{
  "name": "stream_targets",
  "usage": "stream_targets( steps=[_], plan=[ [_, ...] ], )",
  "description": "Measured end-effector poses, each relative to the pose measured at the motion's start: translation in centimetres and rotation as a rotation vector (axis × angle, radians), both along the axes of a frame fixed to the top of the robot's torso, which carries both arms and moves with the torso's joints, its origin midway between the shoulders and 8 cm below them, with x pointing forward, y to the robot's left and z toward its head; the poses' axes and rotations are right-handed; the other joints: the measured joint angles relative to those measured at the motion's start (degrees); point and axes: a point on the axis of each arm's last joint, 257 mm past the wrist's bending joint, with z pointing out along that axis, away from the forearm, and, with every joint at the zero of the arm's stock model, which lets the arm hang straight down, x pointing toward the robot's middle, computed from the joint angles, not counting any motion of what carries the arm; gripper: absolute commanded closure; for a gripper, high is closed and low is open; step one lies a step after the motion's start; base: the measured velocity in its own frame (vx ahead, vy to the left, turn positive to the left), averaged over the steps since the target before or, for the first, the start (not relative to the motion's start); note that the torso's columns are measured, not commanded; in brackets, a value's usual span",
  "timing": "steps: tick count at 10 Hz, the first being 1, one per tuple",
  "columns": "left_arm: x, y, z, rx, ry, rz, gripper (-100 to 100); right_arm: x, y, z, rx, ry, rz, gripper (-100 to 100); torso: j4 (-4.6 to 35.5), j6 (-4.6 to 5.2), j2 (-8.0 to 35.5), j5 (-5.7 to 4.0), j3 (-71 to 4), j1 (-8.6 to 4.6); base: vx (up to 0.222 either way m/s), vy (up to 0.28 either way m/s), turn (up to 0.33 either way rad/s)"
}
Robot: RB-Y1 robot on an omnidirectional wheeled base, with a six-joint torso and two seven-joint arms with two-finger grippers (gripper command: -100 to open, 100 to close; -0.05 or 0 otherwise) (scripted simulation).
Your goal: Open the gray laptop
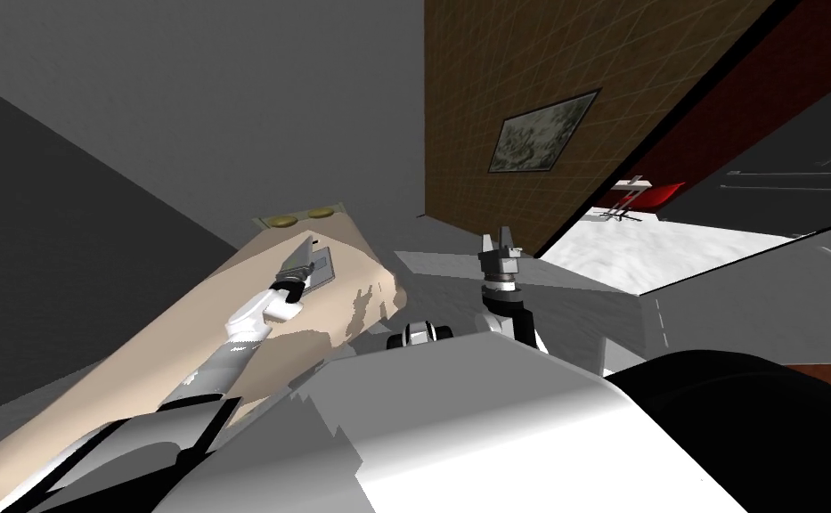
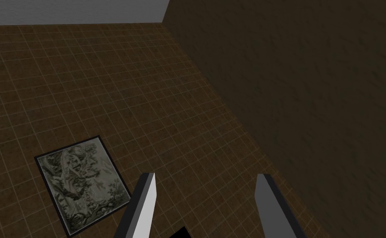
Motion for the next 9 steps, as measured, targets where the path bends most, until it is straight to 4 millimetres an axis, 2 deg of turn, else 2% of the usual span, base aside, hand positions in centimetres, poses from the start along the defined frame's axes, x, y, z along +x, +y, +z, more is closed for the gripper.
stream_targets(
  steps=[3,4,9],
  plan=[
    [-0.2,1.5,1.6,0.004,-0.001,0.016,-100,0.0,0.0,0.0,0.0,0.0,0.0,0,0.0,0.02,0.0,-0.01,0.0,-0.06,-0.02,-0.027,-0.049],
    [-0.2,1.6,1.7,0.004,-0.001,0.017,0,0.0,0.0,0.0,0.0,0.0,0.0,0,0.0,0.0,0.0,0.0,0.0,-0.01,0.0,0.0,0.0],
    [-0.2,1.6,1.7,0.004,-0.001,0.017,0,0.0,0.0,0.0,0.0,0.0,0.0,0,0.0,0.01,0.0,-0.02,0.0,-0.05,0.0,0.0,0.0]
  ],
)
